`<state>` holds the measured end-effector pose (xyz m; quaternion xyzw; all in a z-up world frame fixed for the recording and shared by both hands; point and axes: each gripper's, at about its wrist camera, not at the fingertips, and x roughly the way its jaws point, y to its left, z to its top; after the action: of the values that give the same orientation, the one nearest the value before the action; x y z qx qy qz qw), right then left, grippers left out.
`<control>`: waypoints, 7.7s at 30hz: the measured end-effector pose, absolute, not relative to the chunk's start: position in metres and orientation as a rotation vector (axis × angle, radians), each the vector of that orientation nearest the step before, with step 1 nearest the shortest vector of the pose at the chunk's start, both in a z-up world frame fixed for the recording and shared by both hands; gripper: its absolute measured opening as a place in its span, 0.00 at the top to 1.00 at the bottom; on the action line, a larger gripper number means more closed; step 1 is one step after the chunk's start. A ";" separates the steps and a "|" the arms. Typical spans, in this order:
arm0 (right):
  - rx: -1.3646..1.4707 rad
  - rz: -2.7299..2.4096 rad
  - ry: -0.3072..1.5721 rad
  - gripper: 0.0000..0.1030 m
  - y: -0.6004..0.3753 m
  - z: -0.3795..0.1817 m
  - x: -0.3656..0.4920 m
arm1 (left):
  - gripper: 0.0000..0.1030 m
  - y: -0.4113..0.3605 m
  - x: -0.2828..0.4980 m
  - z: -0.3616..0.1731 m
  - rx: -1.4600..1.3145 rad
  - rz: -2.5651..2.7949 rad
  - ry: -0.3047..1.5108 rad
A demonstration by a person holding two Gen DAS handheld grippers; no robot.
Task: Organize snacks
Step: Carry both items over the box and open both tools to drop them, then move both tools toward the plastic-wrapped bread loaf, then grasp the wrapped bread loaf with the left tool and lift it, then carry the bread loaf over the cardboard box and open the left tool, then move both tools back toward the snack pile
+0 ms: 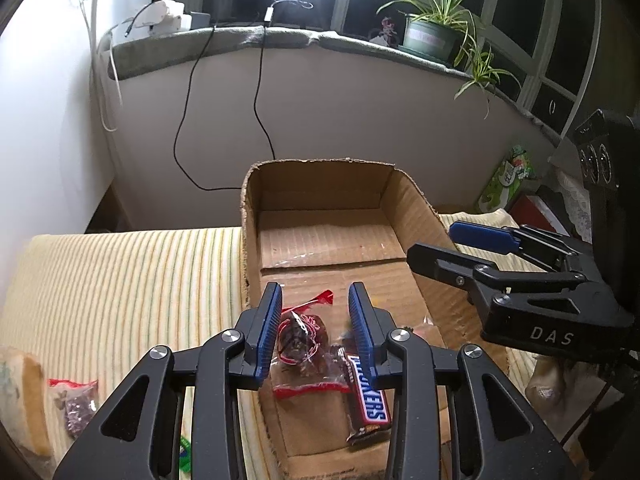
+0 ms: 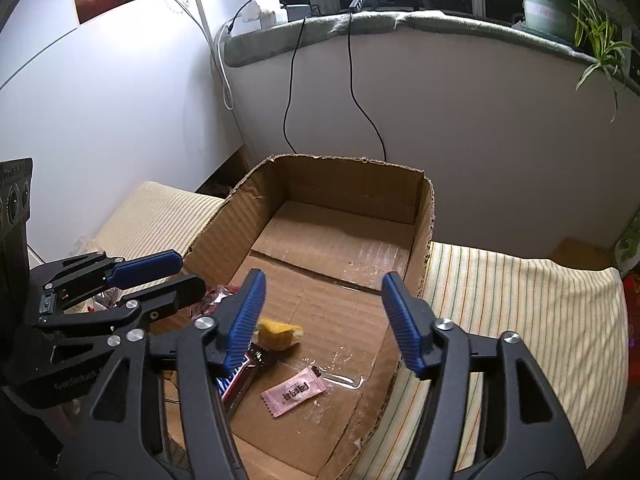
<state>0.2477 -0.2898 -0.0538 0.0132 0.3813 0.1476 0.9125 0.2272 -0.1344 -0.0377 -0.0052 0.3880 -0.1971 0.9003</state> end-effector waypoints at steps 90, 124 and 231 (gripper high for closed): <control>0.001 0.842 1.232 0.26 0.116 -0.139 0.291 | 0.35 0.144 0.128 -0.113 -0.431 -0.037 0.833; -0.291 0.977 1.157 0.28 0.133 -0.127 0.227 | 0.48 0.155 0.101 -0.121 -0.439 0.028 0.836; 0.060 0.659 0.725 0.08 -0.199 -0.013 0.137 | 0.48 0.052 0.088 -0.042 -0.176 -0.161 0.764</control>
<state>0.1374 -0.1986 -0.0129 0.0289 0.3483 0.3163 0.8819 0.0884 0.0518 -0.0420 -0.0859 0.3718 -0.0782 0.9210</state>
